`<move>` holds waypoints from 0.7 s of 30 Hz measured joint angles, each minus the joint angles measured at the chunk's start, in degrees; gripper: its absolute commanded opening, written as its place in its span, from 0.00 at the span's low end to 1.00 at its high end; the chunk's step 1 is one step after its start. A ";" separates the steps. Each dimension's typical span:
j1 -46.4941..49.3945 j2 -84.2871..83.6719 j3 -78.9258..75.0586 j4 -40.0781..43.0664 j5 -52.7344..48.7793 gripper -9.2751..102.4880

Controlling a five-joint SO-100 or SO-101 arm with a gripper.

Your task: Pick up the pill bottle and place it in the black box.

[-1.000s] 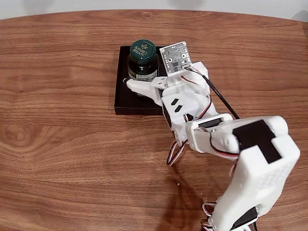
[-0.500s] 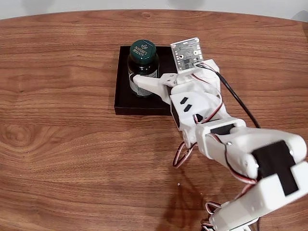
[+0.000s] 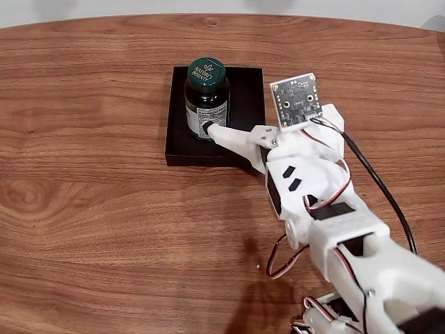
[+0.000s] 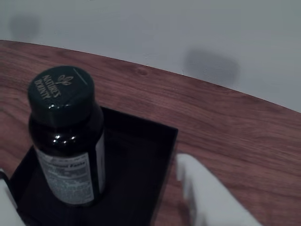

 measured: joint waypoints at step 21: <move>5.36 39.11 11.95 24.35 4.13 0.44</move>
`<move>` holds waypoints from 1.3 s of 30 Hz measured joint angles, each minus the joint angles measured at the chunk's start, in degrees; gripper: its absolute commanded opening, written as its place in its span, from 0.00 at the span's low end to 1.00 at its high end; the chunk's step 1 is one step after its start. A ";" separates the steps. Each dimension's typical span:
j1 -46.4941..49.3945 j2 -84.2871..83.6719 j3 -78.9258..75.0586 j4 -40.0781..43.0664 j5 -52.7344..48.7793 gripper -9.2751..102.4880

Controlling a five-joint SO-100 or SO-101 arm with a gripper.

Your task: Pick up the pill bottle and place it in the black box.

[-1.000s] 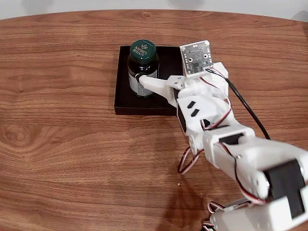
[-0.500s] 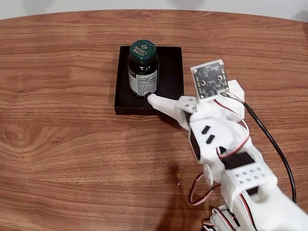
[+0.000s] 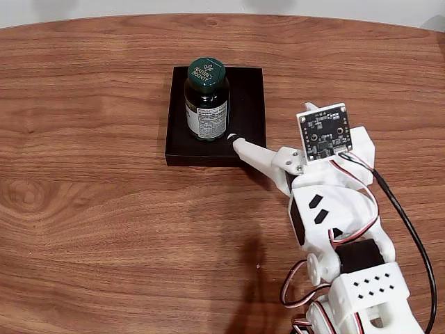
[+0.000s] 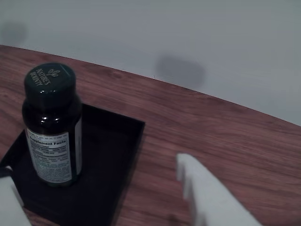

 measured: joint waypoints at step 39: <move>13.36 21.71 0.00 30.50 0.00 0.11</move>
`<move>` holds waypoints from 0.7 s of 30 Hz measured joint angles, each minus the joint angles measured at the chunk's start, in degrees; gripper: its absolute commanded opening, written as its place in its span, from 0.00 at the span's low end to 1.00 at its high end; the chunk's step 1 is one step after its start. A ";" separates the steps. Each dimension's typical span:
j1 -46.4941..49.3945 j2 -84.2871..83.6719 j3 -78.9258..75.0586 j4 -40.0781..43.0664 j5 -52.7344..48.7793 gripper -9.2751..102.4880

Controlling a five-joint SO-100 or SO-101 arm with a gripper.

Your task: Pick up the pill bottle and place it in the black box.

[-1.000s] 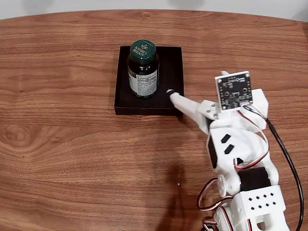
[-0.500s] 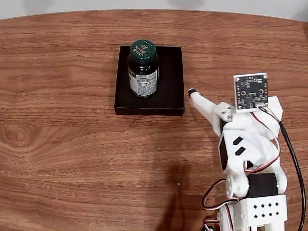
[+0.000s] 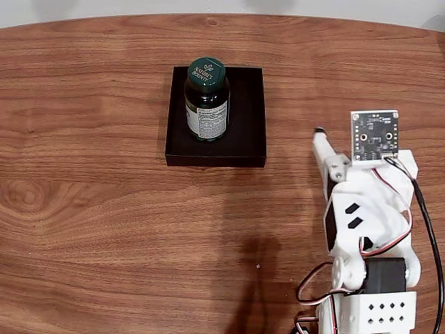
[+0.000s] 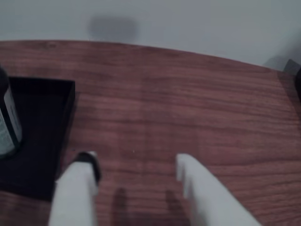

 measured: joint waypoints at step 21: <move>3.08 3.52 0.00 14.06 0.62 0.08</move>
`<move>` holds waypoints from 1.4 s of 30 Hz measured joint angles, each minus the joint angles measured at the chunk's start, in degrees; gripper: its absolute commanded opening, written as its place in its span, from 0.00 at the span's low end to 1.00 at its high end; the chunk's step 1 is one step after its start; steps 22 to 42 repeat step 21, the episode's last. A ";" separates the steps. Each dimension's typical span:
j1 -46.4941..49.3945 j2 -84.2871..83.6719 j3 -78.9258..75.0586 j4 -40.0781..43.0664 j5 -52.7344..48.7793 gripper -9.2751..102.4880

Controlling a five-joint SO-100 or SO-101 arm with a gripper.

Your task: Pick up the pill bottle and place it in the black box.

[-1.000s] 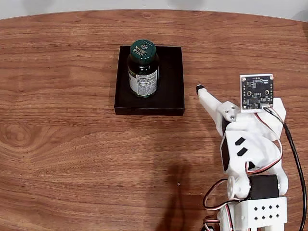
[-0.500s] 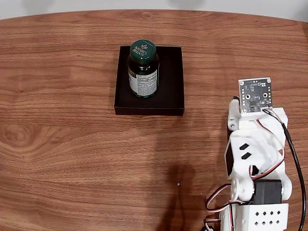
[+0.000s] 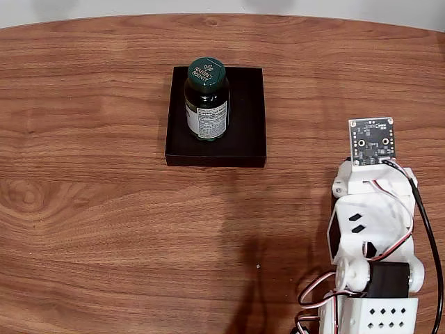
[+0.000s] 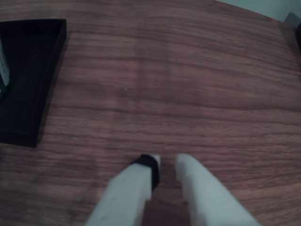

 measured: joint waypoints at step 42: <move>2.20 0.00 0.00 4.39 -18.63 0.08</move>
